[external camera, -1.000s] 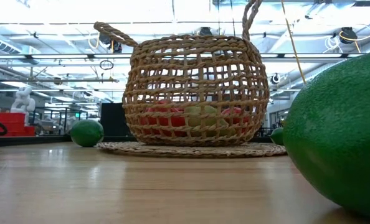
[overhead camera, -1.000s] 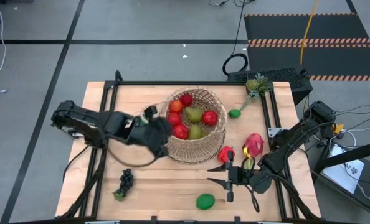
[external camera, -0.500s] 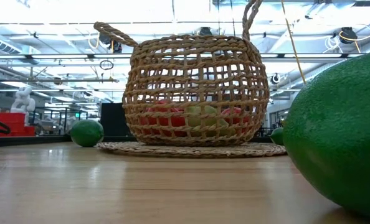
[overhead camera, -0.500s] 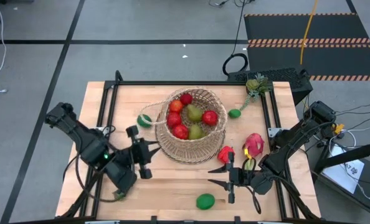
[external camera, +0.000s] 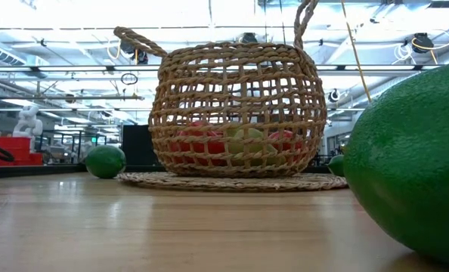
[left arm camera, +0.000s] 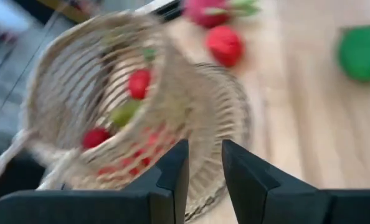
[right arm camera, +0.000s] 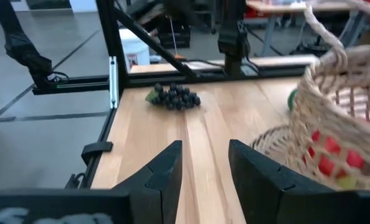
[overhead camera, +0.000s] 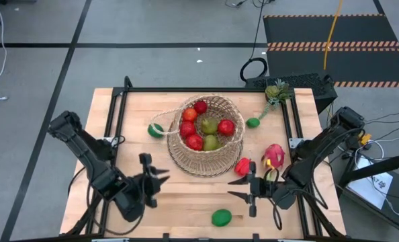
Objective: Build produce basket
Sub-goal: Put the red bell pepper into the basket
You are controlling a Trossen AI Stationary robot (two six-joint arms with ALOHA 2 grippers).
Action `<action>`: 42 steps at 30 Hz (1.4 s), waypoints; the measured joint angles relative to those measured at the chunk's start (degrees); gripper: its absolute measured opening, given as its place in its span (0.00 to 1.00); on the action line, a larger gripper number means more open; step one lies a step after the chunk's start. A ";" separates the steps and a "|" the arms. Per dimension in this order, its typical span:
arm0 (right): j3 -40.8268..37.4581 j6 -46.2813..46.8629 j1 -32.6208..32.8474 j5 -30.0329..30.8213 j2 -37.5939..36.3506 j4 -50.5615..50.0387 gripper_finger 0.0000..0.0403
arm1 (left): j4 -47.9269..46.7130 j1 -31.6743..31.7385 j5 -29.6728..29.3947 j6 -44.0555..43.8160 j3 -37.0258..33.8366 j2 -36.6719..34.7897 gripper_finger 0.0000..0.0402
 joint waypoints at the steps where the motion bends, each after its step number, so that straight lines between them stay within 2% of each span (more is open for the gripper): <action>1: 0.01 1.52 0.00 -0.01 -0.33 -1.24 0.32 | 2.32 -0.35 0.85 2.76 -1.07 -0.14 0.24; 6: 0.02 8.41 0.69 0.01 -0.54 -6.32 0.32 | 13.90 0.01 6.29 12.24 -7.85 -3.95 0.24; 12: 0.02 14.75 1.70 -0.21 -0.59 -13.33 0.32 | 27.34 1.83 7.06 18.34 -20.16 -13.97 0.24; 16: 0.02 21.48 0.67 -5.51 -1.04 -19.83 0.32 | 34.73 3.23 6.99 19.18 -27.50 -20.83 0.24; 21: 0.02 25.55 -2.33 -12.61 -1.06 -27.82 0.34 | 40.26 4.27 7.00 19.19 -32.93 -26.37 0.24; 27: 0.02 24.30 -6.02 -17.12 -1.27 -34.64 0.41 | 42.83 4.96 7.04 19.08 -35.32 -27.63 0.24; 34: 0.02 18.75 -10.95 -22.21 -1.59 -39.61 0.54 | 42.54 5.78 7.04 19.17 -35.32 -27.54 0.24; 39: 0.02 18.49 -14.18 -22.24 -1.59 -46.56 0.61 | 42.52 5.82 7.04 18.93 -35.32 -27.53 0.24; 42: 0.02 21.53 -15.88 -22.20 -1.59 -50.22 0.63 | 42.50 5.82 7.04 18.61 -35.32 -27.52 0.24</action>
